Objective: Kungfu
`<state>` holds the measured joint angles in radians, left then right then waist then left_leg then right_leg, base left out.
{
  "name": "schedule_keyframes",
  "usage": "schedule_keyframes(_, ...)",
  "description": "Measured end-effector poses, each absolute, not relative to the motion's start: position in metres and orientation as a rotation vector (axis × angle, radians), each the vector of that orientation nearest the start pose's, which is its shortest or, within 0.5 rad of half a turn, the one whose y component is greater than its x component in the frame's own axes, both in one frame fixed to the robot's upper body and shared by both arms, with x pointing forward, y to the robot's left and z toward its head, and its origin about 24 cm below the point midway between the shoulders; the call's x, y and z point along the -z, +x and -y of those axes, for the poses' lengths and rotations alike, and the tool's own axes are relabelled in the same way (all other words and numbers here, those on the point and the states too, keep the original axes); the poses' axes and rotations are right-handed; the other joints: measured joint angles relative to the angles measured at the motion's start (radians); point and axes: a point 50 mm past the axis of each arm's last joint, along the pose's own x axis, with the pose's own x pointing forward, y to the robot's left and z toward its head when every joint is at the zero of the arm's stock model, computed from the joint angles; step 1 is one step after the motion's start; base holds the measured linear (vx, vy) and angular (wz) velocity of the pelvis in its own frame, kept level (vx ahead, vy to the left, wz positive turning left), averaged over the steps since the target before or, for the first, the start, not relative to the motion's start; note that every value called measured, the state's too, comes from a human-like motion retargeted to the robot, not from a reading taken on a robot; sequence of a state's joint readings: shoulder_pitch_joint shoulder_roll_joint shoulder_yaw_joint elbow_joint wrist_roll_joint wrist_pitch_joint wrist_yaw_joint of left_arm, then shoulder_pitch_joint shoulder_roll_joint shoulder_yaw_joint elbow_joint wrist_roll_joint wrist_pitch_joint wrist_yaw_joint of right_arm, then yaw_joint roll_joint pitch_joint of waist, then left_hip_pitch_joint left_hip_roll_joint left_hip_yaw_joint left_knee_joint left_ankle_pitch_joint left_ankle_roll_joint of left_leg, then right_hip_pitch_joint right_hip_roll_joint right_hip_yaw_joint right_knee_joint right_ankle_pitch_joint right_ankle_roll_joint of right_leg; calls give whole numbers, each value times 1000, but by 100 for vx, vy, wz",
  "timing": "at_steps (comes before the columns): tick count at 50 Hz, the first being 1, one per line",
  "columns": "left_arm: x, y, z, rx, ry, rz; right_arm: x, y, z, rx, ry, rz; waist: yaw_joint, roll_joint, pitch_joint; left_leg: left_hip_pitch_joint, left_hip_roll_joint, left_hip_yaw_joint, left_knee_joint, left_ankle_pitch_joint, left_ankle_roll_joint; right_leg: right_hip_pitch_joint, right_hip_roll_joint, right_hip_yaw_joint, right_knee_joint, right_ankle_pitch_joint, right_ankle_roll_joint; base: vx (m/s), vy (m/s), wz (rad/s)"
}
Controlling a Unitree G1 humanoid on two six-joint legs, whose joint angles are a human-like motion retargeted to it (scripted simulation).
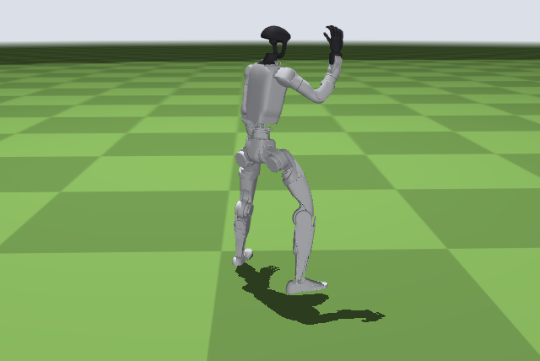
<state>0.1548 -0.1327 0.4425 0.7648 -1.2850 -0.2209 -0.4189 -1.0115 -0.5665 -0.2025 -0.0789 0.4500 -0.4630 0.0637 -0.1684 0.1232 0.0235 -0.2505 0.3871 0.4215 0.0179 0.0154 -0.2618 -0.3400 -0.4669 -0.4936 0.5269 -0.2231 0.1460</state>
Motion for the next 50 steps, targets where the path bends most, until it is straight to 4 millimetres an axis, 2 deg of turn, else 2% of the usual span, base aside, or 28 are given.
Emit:
schedule_keyframes(2, 146, 85, -185, -939, -1533, -108, -405, 180, 236, 15, -124, 1799, -59, 6, -44, -19, 39, 7, -19, 12, 0, -14, 22, -41, 74, -75, -15, 18, -80, 48)
schedule_keyframes(4, 157, 68, -177, -1055, -1611, -178, -398, 126, 260, 179, -206, 1986, -77, 12, -60, -23, 104, -4, -17, 16, 0, -13, 78, -64, 121, -133, -38, 9, -81, -2)
schedule_keyframes(5, 161, 64, -176, -1088, -1616, -224, -392, 98, 267, 253, -264, 2082, -76, 13, -54, -23, 137, -13, -11, 18, 0, -12, 107, -67, 137, -156, -48, -7, -58, -25)
schedule_keyframes(7, 162, 71, -178, -1059, -1567, -301, -376, 53, 272, 409, -376, 2229, -61, 10, -37, -25, 168, -18, 8, 15, 0, -30, 129, -58, 164, -184, -65, -20, -39, -32)
schedule_keyframes(9, 159, 84, -182, -964, -1508, -336, -362, 25, 263, 508, -486, 2323, -58, -1, -31, -34, 144, -28, 21, -2, 0, -69, 108, -40, 187, -191, -71, -30, -14, -36)
schedule_keyframes(11, 154, 96, -187, -850, -1458, -338, -354, 16, 252, 578, -592, 2361, -59, -17, -29, -38, 79, -81, 31, -44, 0, -117, 69, 1, 200, -179, -68, -25, 16, -64)
schedule_keyframes(13, 150, 103, -192, -770, -1416, -331, -352, 21, 247, 653, -637, 2341, -71, -25, -31, -25, 26, -143, 53, -102, 0, -151, 47, 46, 195, -158, -65, -9, 22, -100)
schedule_keyframes(16, 147, 105, -202, -741, -1368, -315, -354, 41, 246, 708, -609, 2290, -95, -29, -47, 5, -32, -182, 79, -165, 0, -194, 23, 112, 164, -112, -59, 6, 31, -118)
schedule_keyframes(20, 138, 117, -213, -686, -1331, -252, -360, 62, 250, 552, -418, 2235, -133, -24, -52, 29, -91, -165, 85, -212, 0, -231, -21, 149, 102, -34, -39, -1, 38, -81)
schedule_keyframes(22, 133, 124, -215, -619, -1311, -229, -363, 66, 255, 461, -347, 2205, -148, -22, -47, 37, -109, -172, 95, -242, 0, -233, -34, 153, 66, 4, -26, -1, 29, -61)
schedule_keyframes(25, 128, 133, -217, -525, -1267, -229, -365, 73, 263, 420, -263, 2156, -162, -32, -32, 41, -139, -158, 115, -266, 0, -237, -65, 154, 10, 77, 1, -3, 30, -61)
schedule_keyframes(30, 131, 125, -223, -499, -1191, -299, -370, 82, 267, 387, -211, 2112, -177, -36, -15, 76, -157, -107, 111, -304, 0, -235, -125, 18, -61, 237, 62, -1, 20, -80)
schedule_keyframes(32, 135, 114, -227, -531, -1163, -345, -373, 88, 266, 368, -214, 2094, -185, -39, -20, 89, -171, -71, 95, -301, 0, -259, -166, -85, -63, 294, 28, -2, 14, -109)
schedule_keyframes(35, 139, 95, -239, -593, -1099, -422, -379, 98, 267, 382, -272, 2052, -210, -27, -30, 101, -170, -24, 74, -291, 0, -293, -201, -260, -43, 328, -84, -2, 0, -99)
schedule_keyframes(38, 142, 76, -252, -630, -998, -508, -390, 110, 271, 453, -430, 1984, -237, -16, -46, 102, -149, 23, 64, -264, 0, -344, -186, -330, -6, 271, -191, 3, -29, -73)
schedule_keyframes(40, 143, 61, -264, -644, -912, -578, -399, 122, 274, 527, -618, 1928, -246, -6, -58, 103, -108, 48, 74, -223, 0, -370, -138, -326, 17, 218, -244, 11, -56, -73)
schedule_keyframes(41, 142, 52, -269, -653, -879, -605, -404, 127, 274, 564, -734, 1906, -260, -2, -64, 103, -88, 47, 77, -183, 0, -387, -116, -308, 35, 191, -249, 14, -65, -67)
schedule_keyframes(43, 141, 34, -280, -670, -821, -659, -412, 142, 268, 652, -1023, 1888, -287, 4, -71, 111, -43, 36, 85, -77, 0, -417, -66, -268, 70, 133, -261, 18, -83, -69)
schedule_keyframes(45, 139, 12, -292, -697, -766, -715, -414, 166, 257, 730, -1427, 1879, -309, -13, -79, 148, -2, 45, 84, 73, 0, -421, -13, -247, 98, 46, -289, 22, -103, -93)
schedule_keyframes(47, 135, -11, -306, -727, -689, -797, -416, 186, 253, 790, -1833, 1803, -308, -49, -96, 218, 59, 64, 92, 238, 3, -405, 79, -207, 131, -66, -307, 36, -127, -129)
schedule_keyframes(48, 132, -23, -313, -738, -639, -847, -418, 193, 254, 815, -1970, 1766, -290, -62, -91, 258, 124, 45, 127, 302, 12, -368, 152, -203, 136, -119, -312, 43, -130, -166)
schedule_keyframes(50, 129, -30, -324, -729, -531, -931, -420, 205, 253, 806, -2151, 1748, -236, -121, -81, 259, 154, -76, 274, 390, 127, -280, 224, -178, 89, -145, -300, 34, -95, -203)
